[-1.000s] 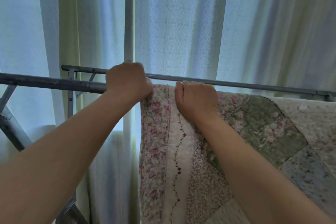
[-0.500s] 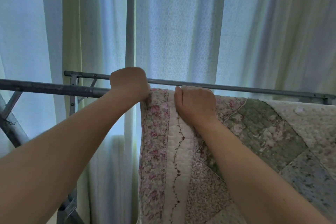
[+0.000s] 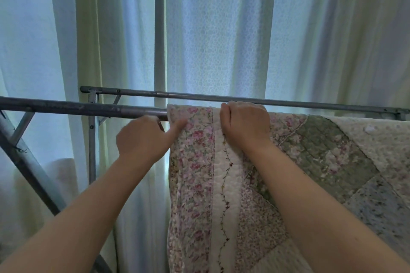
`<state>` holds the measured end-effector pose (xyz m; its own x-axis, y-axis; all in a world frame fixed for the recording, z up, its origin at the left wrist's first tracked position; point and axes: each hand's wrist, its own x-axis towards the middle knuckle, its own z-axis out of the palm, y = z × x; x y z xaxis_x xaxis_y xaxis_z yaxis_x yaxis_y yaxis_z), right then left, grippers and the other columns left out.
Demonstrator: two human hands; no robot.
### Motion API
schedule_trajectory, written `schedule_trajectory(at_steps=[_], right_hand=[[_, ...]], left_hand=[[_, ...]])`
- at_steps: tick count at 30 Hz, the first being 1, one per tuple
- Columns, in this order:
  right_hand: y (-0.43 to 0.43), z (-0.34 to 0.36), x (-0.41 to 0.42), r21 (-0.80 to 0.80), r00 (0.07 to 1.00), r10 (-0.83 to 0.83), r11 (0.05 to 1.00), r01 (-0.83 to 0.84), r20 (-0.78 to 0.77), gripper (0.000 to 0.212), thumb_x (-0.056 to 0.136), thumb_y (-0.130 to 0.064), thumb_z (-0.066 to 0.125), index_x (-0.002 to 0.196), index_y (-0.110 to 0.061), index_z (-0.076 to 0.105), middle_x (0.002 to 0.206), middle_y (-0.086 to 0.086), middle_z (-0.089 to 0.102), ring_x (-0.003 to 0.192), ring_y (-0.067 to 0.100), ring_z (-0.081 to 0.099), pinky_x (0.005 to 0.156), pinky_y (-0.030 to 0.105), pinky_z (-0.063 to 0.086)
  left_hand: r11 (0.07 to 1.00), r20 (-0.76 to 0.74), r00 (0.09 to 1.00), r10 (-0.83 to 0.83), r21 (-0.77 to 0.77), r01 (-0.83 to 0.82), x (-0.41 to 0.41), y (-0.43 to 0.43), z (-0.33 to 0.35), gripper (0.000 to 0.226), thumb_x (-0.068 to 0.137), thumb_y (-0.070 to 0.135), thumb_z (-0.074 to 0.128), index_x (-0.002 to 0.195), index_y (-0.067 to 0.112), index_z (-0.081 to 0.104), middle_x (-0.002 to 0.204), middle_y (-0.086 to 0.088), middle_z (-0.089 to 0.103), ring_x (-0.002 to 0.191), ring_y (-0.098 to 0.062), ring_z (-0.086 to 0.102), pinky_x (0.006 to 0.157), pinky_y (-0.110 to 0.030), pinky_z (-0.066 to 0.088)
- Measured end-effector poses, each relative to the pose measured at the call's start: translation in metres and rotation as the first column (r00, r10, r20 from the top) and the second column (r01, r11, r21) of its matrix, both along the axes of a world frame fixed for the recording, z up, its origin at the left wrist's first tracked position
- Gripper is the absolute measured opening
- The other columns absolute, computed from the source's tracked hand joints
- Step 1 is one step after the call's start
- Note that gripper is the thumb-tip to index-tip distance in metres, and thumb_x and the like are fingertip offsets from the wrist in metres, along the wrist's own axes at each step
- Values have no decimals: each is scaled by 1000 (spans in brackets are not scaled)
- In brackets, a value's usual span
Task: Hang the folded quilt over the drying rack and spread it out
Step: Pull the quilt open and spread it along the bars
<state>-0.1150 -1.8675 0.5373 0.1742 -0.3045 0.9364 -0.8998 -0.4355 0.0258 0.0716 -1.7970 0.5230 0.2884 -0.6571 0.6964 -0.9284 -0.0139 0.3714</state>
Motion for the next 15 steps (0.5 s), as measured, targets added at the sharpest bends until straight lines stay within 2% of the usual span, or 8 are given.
schedule_trajectory(at_steps=[1,3,4,5,7,10,13,15], right_hand=[[1,0,0,-5,1000,2,1000,-2,13,43,90,-26,37,55,-8,54,51,10,57,45,21,39,57,31,29],[3,-1,3,-15,999,0,1000,0,36,44,90,-26,36,57,-7,57,53,10,59,47,23,44,58,31,31],[5,-2,4,-13,999,-5,1000,6,48,45,90,-27,32,59,-7,58,55,10,59,48,23,45,59,32,33],[6,-4,5,-6,998,-6,1000,7,56,47,90,-28,28,61,-7,58,56,10,60,51,24,46,60,33,33],[10,-8,10,19,998,-2,1000,1,64,47,90,-27,26,70,-6,63,63,9,61,58,26,51,64,35,35],[19,-16,16,0,991,47,999,-47,121,30,90,-20,41,92,-6,67,82,12,68,78,31,60,80,41,40],[31,-32,25,9,988,99,995,-101,116,32,84,-19,51,110,-4,61,109,15,63,108,32,55,101,52,32],[41,-45,31,5,986,137,990,-138,91,38,80,-20,56,114,-2,56,119,18,57,118,34,46,101,57,31]], left_hand=[[997,-79,996,-33,72,39,3,-2,-9,92,54,94,26,76,14,65,66,0,62,62,-17,59,55,-26,40],[950,-292,946,-138,233,210,8,-9,-24,113,46,92,40,118,7,55,107,-9,64,95,-24,60,74,-31,43],[898,-435,876,-208,269,347,9,-12,-29,114,48,83,52,132,8,42,124,-11,57,107,-25,56,81,-32,42],[839,-562,779,-277,254,481,9,-15,-33,109,51,73,63,137,12,36,129,-10,53,111,-23,55,84,-30,43],[739,-695,610,-380,168,652,11,-17,-38,80,60,53,75,127,18,48,113,-1,62,96,-11,61,72,-20,44],[729,-753,492,-437,24,684,12,-21,-48,32,66,39,78,91,26,63,87,9,68,74,-5,66,56,-15,43],[698,-775,410,-481,-55,714,11,-21,-55,17,71,34,75,83,23,69,78,10,74,69,-3,69,58,-16,48],[681,-774,395,-495,-63,730,13,-23,-57,16,75,33,72,82,18,72,77,7,75,70,-7,70,57,-16,50]])
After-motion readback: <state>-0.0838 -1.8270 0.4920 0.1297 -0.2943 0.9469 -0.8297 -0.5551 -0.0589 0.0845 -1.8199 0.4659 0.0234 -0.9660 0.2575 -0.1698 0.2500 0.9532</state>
